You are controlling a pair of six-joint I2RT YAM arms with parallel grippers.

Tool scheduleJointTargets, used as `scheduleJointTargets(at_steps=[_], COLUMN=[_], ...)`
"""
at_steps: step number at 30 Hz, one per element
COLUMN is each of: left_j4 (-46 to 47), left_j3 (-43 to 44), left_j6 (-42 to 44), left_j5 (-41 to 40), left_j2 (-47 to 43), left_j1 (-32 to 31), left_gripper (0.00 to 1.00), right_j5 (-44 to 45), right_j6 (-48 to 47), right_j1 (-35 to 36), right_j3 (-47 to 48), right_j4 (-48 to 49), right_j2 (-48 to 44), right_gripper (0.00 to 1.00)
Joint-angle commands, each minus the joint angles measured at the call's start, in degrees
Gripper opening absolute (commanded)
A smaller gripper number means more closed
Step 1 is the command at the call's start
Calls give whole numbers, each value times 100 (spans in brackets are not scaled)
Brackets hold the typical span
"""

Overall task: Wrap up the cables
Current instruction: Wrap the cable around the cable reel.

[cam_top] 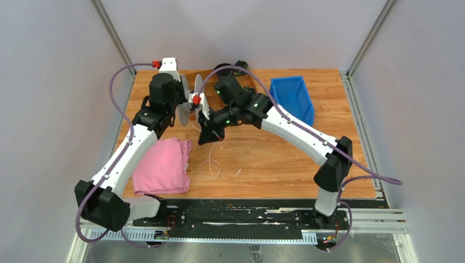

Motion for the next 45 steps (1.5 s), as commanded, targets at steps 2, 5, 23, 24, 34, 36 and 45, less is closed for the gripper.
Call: scheduleJointTargets(at_steps=[2,5,23,24,34,36,45], left_j4=[751,767,574,551,374,327,172], left_j3=[-179,-233,-288,-286,-220,-184,-45], left_j6=[304,424,845,852,615,510,207], left_j5=[-267,-245,589,657,1101,1112,1187], left_j2=[-224,-267,-430,-424,-440,-436,-425], left_j1=[-163,-235,-666,-697,-823,-823,-801], left_gripper=[0,0,0,0,0,0,0], right_j5=[236,434,1545,1548,1799,1803,1737], right_j6=[214,243,303,326,164,125,-43], right_j1=[-485,-692,-1812,-1863,-2278,-2372,-2525], right_j3=[941,1357,2753,2787,2823,2732,1891], right_j4=[-349,-380,-74,-34,185,219,419], right_j2=[-127,-72,816,888,1464,1545,1701], right_gripper=[1,1,1,1,1,1,1])
